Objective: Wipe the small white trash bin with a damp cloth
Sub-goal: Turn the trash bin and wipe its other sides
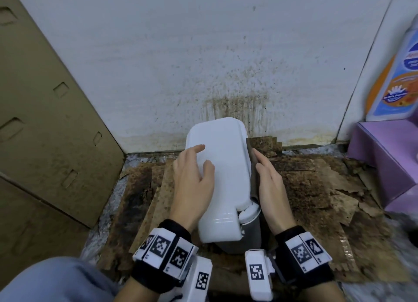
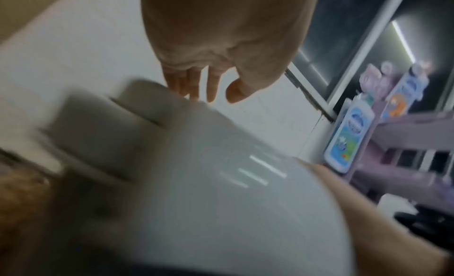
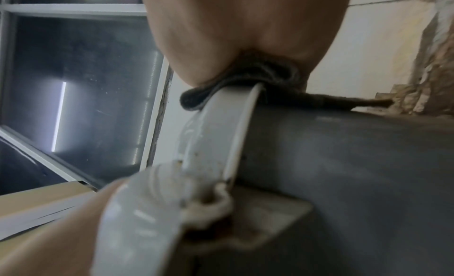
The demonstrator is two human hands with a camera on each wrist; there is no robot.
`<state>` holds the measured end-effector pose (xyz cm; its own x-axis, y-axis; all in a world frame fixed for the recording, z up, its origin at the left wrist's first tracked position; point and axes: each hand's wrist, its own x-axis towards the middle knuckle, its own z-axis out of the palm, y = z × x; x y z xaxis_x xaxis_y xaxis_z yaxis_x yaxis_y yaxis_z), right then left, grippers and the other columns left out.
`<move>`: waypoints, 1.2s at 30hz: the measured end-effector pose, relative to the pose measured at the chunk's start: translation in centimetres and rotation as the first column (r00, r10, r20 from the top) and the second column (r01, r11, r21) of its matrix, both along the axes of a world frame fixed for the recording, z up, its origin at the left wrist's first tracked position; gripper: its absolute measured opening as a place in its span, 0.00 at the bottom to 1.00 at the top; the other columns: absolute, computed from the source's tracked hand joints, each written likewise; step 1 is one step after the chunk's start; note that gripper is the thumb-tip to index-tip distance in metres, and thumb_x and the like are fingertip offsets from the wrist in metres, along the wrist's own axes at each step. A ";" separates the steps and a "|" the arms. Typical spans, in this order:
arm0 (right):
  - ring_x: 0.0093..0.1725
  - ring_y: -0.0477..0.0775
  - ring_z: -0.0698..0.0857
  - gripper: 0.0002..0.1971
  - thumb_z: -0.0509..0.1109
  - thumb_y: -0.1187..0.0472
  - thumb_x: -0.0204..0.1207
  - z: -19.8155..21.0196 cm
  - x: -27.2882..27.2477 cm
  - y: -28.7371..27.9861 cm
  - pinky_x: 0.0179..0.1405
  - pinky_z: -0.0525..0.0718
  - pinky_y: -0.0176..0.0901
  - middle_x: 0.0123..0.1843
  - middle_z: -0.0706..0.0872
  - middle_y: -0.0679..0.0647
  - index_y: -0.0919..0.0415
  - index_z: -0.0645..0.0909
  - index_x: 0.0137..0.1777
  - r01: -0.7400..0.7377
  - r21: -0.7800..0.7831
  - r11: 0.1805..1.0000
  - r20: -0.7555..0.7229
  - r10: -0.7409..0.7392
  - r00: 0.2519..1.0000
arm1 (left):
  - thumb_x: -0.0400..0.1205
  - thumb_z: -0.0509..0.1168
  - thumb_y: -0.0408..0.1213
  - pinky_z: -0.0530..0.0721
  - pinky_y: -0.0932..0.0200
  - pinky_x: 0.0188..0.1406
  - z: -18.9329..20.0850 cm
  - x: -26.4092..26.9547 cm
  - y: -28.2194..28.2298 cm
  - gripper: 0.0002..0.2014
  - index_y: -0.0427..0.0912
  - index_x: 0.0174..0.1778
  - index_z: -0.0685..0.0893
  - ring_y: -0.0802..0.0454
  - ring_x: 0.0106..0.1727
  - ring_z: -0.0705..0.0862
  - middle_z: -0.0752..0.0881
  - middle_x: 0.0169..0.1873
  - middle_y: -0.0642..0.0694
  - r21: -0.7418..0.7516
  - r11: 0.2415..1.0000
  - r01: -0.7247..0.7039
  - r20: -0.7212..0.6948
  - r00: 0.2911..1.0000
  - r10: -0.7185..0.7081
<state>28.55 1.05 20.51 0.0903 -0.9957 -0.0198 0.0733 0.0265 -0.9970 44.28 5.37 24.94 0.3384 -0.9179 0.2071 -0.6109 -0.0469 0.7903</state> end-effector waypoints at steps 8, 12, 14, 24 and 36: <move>0.65 0.32 0.83 0.23 0.53 0.60 0.90 -0.5 -0.6 1.1 0.60 0.86 0.38 0.72 0.80 0.31 0.37 0.71 0.79 -0.026 0.024 0.999 0.091 0.023 0.996 | 0.84 0.56 0.67 0.65 0.37 0.78 -2.5 2.4 0.5 0.36 0.59 0.87 0.56 0.43 0.82 0.60 0.66 0.81 0.44 0.352 0.936 -0.022 0.012 1.000 0.018; 0.62 0.32 0.85 0.24 0.51 0.64 0.90 -1.1 -0.6 3.1 0.56 0.85 0.35 0.70 0.82 0.32 0.41 0.71 0.80 0.063 0.018 0.998 0.127 -0.065 0.990 | 0.78 0.53 0.75 0.73 0.32 0.75 -3.8 2.1 -0.3 0.41 0.59 0.85 0.57 0.42 0.79 0.69 0.73 0.76 0.48 0.315 0.949 0.001 -0.030 1.000 0.009; 0.65 0.33 0.83 0.24 0.51 0.63 0.91 -1.8 -0.4 4.6 0.58 0.84 0.35 0.74 0.80 0.35 0.41 0.68 0.82 0.107 0.013 0.994 0.135 -0.108 0.985 | 0.74 0.53 0.79 0.77 0.32 0.71 -4.1 2.2 -0.6 0.43 0.63 0.83 0.57 0.42 0.76 0.75 0.75 0.74 0.49 0.306 0.951 0.042 -0.099 0.995 -0.013; 0.63 0.21 0.76 0.25 0.49 0.56 0.92 -2.8 -0.4 7.2 0.54 0.77 0.21 0.82 0.64 0.31 0.33 0.52 0.84 0.019 -0.020 1.000 0.023 -0.018 1.000 | 0.73 0.54 0.82 0.78 0.32 0.70 -4.4 2.4 -0.6 0.43 0.68 0.82 0.57 0.44 0.74 0.78 0.79 0.72 0.54 0.276 0.956 0.098 -0.142 0.988 -0.060; 0.82 0.39 0.67 0.29 0.53 0.35 0.86 0.2 -3.2 -0.7 0.79 0.69 0.46 0.82 0.64 0.29 0.32 0.54 0.86 -0.168 0.135 0.977 -0.160 0.188 0.969 | 0.72 0.57 0.80 0.81 0.37 0.69 -4.3 1.5 -0.7 0.44 0.65 0.81 0.56 0.46 0.68 0.80 0.76 0.71 0.51 0.292 0.953 0.077 -0.199 0.980 -0.018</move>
<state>25.32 0.33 20.74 0.2507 -0.9533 -0.1683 -0.1142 0.1435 -0.9830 45.81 4.71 20.68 0.2993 -0.9436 -0.1413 -0.4562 -0.2716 0.8474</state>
